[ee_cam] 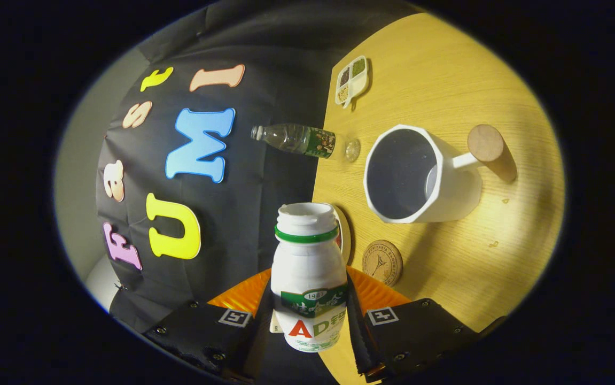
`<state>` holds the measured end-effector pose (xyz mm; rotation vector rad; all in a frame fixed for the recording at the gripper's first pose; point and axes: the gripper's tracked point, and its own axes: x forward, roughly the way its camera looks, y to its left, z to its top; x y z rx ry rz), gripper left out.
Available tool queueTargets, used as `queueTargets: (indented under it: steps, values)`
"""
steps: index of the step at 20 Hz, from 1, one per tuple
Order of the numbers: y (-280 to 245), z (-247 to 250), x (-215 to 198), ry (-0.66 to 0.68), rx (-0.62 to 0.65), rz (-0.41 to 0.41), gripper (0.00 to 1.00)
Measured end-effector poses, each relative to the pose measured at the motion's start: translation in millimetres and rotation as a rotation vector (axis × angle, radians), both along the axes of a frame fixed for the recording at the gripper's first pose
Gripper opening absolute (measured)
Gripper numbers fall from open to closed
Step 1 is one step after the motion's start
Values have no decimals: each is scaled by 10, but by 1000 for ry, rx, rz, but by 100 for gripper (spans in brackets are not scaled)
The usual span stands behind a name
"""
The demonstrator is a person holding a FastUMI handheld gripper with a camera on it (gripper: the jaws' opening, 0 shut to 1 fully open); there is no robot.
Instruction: Take the bottle from table, then pour the juice into the cup, finally place the bottle on the coaster
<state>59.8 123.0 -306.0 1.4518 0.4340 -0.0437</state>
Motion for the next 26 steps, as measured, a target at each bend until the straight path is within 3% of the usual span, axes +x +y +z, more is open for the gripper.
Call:
queueTargets:
  steps: [12,26]
  values:
    - [-63,68,80,43,171,-73,64]
    - [-217,93,95,68,279,-138,64]
